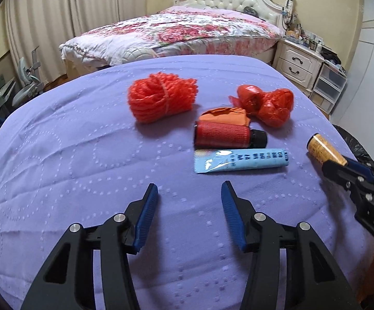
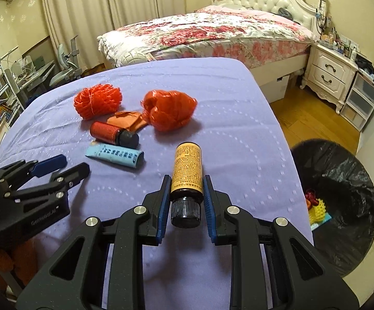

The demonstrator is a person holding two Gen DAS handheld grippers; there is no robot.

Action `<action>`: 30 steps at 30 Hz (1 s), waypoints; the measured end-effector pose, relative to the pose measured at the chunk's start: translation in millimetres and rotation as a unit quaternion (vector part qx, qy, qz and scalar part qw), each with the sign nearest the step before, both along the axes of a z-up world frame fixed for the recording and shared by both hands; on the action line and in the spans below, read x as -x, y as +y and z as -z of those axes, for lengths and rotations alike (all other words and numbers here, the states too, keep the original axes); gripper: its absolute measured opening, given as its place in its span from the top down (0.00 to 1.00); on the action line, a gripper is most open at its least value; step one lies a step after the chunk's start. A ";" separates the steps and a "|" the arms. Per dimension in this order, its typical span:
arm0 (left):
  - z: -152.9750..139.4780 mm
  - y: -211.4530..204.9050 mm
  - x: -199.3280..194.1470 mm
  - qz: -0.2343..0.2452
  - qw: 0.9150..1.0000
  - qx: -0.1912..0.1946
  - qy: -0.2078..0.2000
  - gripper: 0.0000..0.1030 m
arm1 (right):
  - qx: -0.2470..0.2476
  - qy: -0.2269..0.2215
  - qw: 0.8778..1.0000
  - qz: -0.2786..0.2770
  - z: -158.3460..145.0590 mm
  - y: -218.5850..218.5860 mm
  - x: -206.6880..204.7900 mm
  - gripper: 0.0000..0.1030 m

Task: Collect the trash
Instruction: 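Grasp the yellow-labeled black-capped bottle with the right tool, then grasp the red mesh net ball with the left tool while the right tool holds the bottle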

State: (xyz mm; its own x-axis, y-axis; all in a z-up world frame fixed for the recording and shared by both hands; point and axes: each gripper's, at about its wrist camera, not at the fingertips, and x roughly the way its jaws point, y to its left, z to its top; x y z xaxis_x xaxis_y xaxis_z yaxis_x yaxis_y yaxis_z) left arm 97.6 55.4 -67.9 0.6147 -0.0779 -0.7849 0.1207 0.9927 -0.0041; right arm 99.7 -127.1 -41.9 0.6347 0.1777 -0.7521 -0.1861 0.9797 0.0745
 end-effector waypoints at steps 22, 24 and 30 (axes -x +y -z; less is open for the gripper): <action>-7.8 37.3 -35.1 -0.057 0.998 0.006 -0.030 0.33 | 0.006 0.003 1.000 0.024 0.1 -13.1 -22.8 0.77; -7.8 41.2 -43.2 -0.062 0.998 0.008 -0.029 0.31 | 0.006 0.005 1.000 0.027 1.1 -14.3 -30.0 0.77; -9.8 41.2 -62.9 -0.057 0.998 -0.002 -0.039 0.28 | 0.005 0.014 0.999 0.033 6.1 -14.7 -49.5 0.77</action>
